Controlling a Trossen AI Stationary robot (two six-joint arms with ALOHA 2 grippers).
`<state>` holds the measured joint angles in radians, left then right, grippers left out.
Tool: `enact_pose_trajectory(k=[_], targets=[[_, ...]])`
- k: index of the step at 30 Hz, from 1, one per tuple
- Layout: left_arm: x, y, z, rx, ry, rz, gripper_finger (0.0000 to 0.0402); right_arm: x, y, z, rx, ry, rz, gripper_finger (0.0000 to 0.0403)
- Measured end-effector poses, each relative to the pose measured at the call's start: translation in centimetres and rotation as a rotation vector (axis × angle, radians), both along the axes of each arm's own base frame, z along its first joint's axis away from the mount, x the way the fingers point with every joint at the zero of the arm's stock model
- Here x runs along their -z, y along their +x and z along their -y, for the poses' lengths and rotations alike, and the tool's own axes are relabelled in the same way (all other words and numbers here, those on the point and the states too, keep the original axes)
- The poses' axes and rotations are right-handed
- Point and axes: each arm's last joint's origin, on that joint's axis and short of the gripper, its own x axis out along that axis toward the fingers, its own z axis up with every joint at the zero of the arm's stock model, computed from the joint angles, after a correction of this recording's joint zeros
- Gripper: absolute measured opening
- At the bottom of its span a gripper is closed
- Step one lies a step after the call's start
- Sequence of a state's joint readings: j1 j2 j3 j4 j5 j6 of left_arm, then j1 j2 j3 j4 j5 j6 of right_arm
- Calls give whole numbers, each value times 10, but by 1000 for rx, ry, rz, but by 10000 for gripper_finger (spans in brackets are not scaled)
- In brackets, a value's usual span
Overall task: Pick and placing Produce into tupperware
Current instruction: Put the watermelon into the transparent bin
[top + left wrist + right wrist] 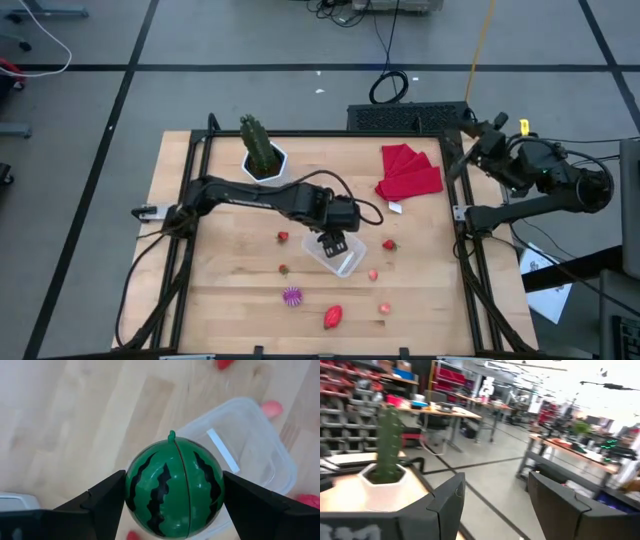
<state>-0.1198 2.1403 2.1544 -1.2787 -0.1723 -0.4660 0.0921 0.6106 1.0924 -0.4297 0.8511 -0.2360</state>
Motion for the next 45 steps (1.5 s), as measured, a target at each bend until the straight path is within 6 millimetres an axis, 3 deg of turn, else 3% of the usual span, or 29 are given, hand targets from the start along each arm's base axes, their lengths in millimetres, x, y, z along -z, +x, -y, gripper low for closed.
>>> enact_pose_trajectory(k=[5,13,33,45], targets=[[18,8,-1,-5,-65,-48,294,0,-1,1,72,-17,-14,209],[23,11,6,-41,-107,-46,294,0,-1,2,97,-34,-31,209],[59,25,39,-211,-159,-43,294,1,0,2,91,-36,-41,209],[79,32,40,-276,-164,-60,294,1,0,2,90,-37,-48,209]])
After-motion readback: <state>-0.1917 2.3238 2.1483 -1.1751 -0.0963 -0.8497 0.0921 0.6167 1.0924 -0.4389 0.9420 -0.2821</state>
